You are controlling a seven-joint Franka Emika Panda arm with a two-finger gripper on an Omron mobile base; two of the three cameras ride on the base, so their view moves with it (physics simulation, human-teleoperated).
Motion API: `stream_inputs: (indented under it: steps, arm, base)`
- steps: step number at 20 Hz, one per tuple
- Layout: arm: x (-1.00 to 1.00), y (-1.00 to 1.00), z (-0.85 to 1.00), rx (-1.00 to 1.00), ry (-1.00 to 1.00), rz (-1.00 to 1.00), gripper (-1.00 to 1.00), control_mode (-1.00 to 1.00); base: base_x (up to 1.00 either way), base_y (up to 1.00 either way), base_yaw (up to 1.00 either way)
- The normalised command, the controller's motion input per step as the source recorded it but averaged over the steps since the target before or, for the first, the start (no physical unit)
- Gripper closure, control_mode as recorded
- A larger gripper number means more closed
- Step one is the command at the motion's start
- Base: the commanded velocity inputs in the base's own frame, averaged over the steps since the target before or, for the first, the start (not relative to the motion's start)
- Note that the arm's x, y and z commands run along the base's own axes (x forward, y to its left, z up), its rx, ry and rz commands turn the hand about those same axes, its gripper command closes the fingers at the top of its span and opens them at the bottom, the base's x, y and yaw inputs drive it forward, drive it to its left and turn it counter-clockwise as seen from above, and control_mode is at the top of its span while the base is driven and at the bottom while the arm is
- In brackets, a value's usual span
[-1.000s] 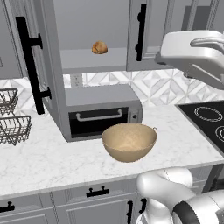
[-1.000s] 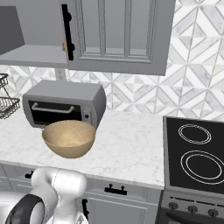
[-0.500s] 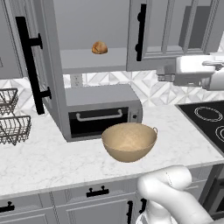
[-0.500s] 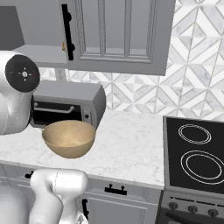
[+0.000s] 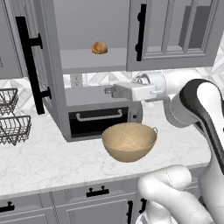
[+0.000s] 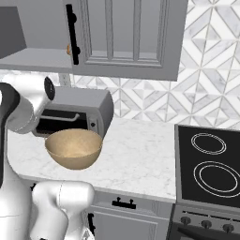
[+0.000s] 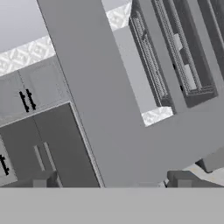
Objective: Open the cabinet, pick up the bread from the cabinet and place it in the basket. Then move the basket to the dining counter.
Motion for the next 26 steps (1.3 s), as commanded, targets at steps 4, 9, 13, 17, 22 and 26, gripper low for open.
stream_inputs:
  steps: [4, 9, 13, 17, 22, 26]
  arm:
    - [0.66, 0.84, 0.00, 0.00, -0.12, 0.29, -1.00, -1.00]
    - [0.58, 0.73, 0.00, 0.00, -0.08, 0.11, -1.00, -1.00]
    - [0.08, 1.00, 0.00, -0.06, -0.03, 0.00, -1.00, -1.00]
    - [-0.01, 1.00, 0.00, -0.09, -0.05, -0.01, -1.00, -1.00]
    - [-0.01, 1.00, 0.00, -0.12, -0.15, -0.17, -1.00, -1.00]
    - [-0.02, 1.00, 0.00, -0.12, -0.21, -0.34, -1.00, -1.00]
  base:
    - [0.00, 0.00, 0.00]
    - [0.00, 0.00, 0.00]
    - [0.00, 0.00, 0.00]
    - [0.00, 0.00, 0.00]
    - [0.00, 0.00, 0.00]
    - [0.00, 0.00, 0.00]
